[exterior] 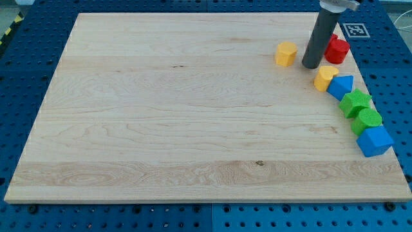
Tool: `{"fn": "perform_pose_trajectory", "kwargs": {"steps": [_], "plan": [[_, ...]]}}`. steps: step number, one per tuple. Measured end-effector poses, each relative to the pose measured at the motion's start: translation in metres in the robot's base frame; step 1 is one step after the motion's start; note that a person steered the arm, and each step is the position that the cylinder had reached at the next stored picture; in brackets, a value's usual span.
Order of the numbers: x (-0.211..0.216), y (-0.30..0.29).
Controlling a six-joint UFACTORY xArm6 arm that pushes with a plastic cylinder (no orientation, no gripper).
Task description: Slide the yellow hexagon towards top left
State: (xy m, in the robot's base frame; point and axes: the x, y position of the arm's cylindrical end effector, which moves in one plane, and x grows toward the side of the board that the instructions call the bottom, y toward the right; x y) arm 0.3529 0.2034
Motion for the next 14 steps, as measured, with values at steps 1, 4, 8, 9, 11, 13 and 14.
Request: {"fn": "perform_pose_trajectory", "kwargs": {"steps": [1, 4, 8, 9, 11, 13, 14], "plan": [[-0.010, -0.022], [-0.011, -0.137], [-0.039, -0.172], [-0.039, -0.227], [-0.038, -0.195], [-0.051, -0.217], [-0.070, -0.274]]}}
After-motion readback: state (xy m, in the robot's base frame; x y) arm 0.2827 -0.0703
